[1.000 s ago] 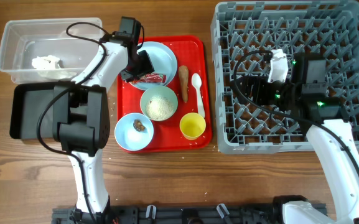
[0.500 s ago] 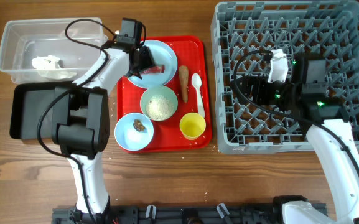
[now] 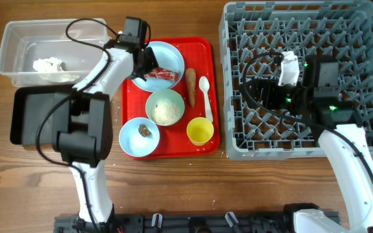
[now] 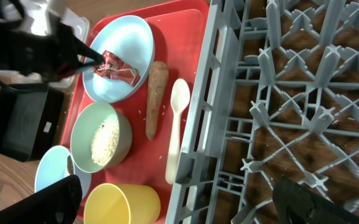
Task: Sort waste into correct bins and load items into the dishwasher rack
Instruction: 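Grasp the red strawberry wafer wrapper with the left gripper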
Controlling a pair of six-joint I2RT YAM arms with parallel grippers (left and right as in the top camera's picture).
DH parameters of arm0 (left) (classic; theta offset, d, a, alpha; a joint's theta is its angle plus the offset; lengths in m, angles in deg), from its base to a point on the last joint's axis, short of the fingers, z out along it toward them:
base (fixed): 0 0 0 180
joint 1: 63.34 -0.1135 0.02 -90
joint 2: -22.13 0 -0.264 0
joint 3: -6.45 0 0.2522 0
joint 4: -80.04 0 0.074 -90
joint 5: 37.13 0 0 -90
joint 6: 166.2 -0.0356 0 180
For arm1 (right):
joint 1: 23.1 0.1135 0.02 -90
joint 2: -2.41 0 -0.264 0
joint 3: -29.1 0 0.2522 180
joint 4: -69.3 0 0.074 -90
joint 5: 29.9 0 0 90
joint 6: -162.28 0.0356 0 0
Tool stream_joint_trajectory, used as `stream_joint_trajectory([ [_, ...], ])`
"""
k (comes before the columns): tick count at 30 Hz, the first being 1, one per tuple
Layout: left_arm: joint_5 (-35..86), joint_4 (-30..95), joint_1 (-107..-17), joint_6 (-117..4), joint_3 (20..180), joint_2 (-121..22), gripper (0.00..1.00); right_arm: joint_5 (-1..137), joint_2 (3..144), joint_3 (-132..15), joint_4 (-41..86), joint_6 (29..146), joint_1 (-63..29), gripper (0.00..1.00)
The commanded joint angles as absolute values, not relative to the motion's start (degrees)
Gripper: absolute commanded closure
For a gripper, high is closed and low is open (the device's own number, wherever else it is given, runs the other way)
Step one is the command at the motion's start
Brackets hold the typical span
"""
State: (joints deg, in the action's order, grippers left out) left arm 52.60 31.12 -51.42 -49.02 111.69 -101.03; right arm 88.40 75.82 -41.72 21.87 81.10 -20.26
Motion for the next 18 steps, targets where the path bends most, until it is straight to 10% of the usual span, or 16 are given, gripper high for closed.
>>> stream_joint_trajectory([
  [1, 52.6, 30.1, -51.1, -45.2, 114.0, -94.5, 0.72, 89.3, 76.4, -43.1, 22.1, 81.5, -20.2, 0.0],
  [6, 52.8, 28.0, -49.5, -32.3, 113.9, -96.3, 0.62, 89.3, 76.4, -43.1, 22.2, 81.5, -20.2, 0.0],
  [9, 52.7, 27.3, -47.5, -27.8, 113.9, -98.9, 0.01, 89.3, 76.4, -43.1, 22.2, 81.5, -20.2, 0.0],
  [18, 60.2, 27.9, -43.0, -17.4, 113.8, -105.0, 0.0, 89.3, 76.4, -43.1, 22.0, 81.5, -20.2, 0.0],
])
